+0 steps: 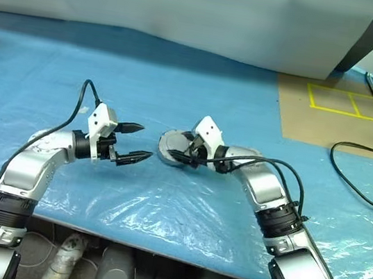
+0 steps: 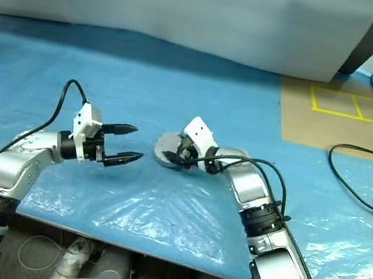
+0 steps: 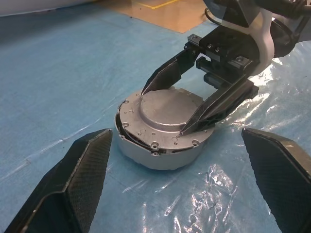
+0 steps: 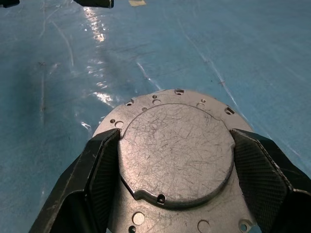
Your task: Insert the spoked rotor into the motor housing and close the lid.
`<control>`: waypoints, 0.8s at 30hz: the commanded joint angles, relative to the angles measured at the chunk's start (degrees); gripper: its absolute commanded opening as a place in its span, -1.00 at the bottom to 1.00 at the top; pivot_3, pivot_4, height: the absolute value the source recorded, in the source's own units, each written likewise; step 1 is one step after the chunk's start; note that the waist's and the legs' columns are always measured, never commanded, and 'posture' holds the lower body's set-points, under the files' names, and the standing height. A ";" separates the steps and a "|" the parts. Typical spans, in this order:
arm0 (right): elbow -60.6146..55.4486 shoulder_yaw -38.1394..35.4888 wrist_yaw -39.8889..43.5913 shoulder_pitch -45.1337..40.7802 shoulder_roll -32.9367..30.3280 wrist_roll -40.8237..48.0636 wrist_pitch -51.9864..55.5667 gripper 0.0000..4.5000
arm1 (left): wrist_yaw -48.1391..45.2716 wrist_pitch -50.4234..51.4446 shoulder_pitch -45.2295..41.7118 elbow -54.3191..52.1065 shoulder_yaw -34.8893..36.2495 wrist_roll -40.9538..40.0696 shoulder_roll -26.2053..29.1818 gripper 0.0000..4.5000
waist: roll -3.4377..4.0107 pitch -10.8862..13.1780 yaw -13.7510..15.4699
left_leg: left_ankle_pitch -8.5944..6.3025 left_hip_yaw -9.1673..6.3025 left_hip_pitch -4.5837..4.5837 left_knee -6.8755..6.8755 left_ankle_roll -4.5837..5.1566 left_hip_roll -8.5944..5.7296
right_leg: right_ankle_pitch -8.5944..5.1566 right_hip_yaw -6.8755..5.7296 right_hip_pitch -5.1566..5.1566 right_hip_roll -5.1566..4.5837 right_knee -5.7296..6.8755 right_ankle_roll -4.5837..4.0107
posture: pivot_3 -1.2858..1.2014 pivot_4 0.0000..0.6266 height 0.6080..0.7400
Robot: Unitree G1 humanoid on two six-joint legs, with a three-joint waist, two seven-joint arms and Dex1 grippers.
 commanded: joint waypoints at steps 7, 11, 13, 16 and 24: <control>2.97 -0.22 -1.16 -0.48 0.75 -1.17 -2.54 0.41 | -0.38 -0.91 -0.56 -0.58 0.26 0.12 0.41 1.00 | 0.00 0.00 -0.04 | 0.00 0.01 0.07 0.04 0.00 0.00 | -0.03 0.02 0.04 0.00 0.01 -0.06 | 0.03 -0.52 1.00; 3.65 -0.66 -1.22 -0.98 1.26 -0.80 -3.29 0.41 | -0.33 -0.84 -0.42 -0.72 0.27 0.07 0.37 1.00 | 0.00 0.00 -0.05 | 0.00 0.02 0.10 0.04 0.00 0.01 | -0.06 0.03 0.06 0.00 0.02 -0.12 | 0.03 -0.52 1.00; 3.89 -0.55 -1.12 -1.49 1.39 -0.89 -4.02 0.41 | -0.31 -0.90 -0.42 -0.67 0.26 0.08 0.30 1.00 | 0.00 0.00 -0.05 | 0.00 0.02 0.09 0.04 0.00 0.01 | -0.06 0.04 0.07 0.00 0.02 -0.12 | 0.03 -0.52 1.00; 5.24 1.36 -0.84 -1.60 0.53 -3.18 -6.71 0.41 | -0.24 -1.00 -0.50 -0.58 0.14 0.17 0.16 1.00 | 0.00 0.00 -0.04 | 0.00 0.02 0.09 0.04 0.00 0.00 | -0.06 0.03 0.06 0.00 0.01 -0.12 | 0.03 -0.52 1.00; 9.87 2.80 -1.04 1.08 0.41 -5.17 -10.02 0.41 | -0.26 -1.19 -0.63 -0.42 0.06 0.41 0.14 1.00 | 0.00 0.00 -0.04 | 0.00 0.03 0.22 0.04 0.01 0.00 | -0.07 0.04 0.20 -0.01 0.01 -0.14 | 0.03 -0.52 1.00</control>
